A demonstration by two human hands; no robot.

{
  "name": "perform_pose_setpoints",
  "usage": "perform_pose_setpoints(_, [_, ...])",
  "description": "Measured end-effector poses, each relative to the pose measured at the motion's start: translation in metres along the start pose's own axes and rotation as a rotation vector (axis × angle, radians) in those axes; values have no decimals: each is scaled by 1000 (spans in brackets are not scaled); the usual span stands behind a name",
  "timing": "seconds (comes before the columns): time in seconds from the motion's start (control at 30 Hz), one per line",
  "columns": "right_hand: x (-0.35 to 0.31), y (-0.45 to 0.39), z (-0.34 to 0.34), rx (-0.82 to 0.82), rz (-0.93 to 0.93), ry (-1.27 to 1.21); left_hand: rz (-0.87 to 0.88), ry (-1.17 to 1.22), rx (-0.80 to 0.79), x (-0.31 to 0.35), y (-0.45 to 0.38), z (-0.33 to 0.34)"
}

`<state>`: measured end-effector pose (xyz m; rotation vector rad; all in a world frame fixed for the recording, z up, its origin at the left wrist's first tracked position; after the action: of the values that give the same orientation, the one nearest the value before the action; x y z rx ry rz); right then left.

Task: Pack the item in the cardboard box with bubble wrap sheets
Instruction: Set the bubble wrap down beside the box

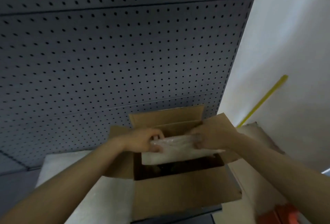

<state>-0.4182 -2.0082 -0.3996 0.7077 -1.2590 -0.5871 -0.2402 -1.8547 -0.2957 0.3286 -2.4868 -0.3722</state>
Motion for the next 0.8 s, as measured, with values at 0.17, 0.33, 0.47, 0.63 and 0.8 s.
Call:
perform_pose_setpoints(0.17, [50,73,-58,949,-625,-925,-159,129,-126,-30,-12,30])
perform_pose_setpoints(0.33, [-14,36,-79,755,-795,-767,-222,129,-219,-47,-10,62])
perform_pose_setpoints(0.47, [-15,30,-78,754,-823,-813,-278,131,-171,-55,-15,76])
perform_pose_setpoints(0.63, [-25,21,-79,838,-790,-883,-316,39,-129,-50,-22,90])
perform_pose_setpoints(0.8, [-39,16,-84,905,-690,-868,-397,-8,-84,-55,-23,110])
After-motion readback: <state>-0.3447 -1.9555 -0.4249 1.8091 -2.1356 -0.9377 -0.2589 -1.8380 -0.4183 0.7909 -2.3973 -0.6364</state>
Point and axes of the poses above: each hand's wrist, its own y-axis away from the middle knuckle, its own z-axis out of the palm, x = y × z, the point moved 8 cm from there along -y, towards the middle knuckle, and after that the axes turned 7 degrees about y, right-handed, at the moved point
